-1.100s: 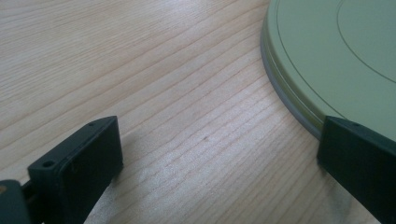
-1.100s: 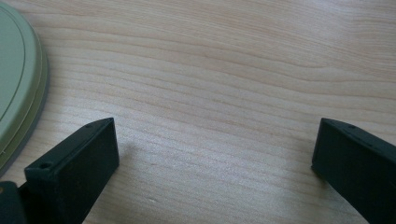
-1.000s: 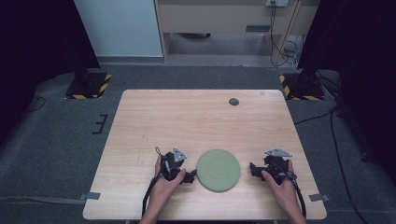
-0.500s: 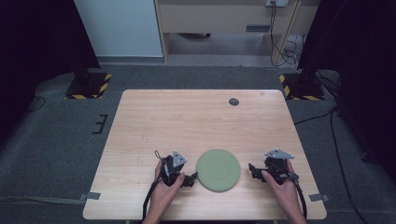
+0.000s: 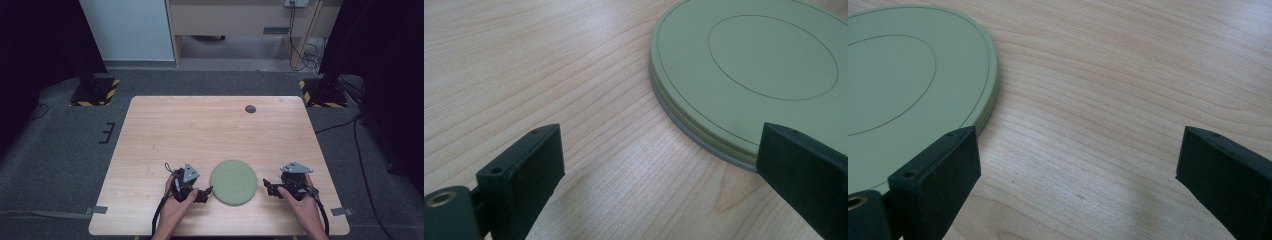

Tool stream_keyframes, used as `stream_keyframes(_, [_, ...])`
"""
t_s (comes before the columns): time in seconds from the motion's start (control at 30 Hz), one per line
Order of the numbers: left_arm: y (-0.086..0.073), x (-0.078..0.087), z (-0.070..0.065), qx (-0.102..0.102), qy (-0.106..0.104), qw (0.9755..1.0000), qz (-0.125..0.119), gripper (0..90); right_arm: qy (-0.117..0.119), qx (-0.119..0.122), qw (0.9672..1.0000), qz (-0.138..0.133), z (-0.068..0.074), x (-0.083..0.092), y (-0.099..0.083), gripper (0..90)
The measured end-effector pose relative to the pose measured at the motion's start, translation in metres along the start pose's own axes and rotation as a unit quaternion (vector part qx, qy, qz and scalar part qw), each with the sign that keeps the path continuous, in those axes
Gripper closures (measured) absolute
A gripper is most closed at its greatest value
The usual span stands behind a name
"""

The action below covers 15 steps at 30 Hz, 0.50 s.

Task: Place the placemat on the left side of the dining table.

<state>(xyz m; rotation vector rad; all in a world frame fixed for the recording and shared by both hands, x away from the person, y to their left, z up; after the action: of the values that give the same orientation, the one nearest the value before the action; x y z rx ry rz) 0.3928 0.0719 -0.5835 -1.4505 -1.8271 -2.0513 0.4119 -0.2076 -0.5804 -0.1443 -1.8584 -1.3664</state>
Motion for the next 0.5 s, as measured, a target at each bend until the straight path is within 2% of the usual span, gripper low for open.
stream_keyframes(0.2, [0.005,0.002,-0.007,-0.006,-0.015,0.9998,-0.013,4.3,0.010,0.005,0.9999,-0.002,0.008,0.002,0.001,4.1])
stream_keyframes(0.5, [0.001,-0.003,-0.020,-0.020,-0.025,0.9995,-0.001,3.7,0.028,0.025,0.9993,0.003,0.023,0.000,0.001,4.3])
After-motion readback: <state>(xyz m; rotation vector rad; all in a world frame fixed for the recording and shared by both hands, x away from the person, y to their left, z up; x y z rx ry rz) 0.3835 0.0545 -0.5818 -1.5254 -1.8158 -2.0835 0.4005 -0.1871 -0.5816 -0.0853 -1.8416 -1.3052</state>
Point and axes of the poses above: each handheld gripper's, and its own axes: x roughly backward along the jaws, y roughly out of its top, z roughly to its left, the point moved 9 cm from there along -x, roughly forward along the jaws, and after that the axes turned 7 degrees about x, right-handed, at the moved point
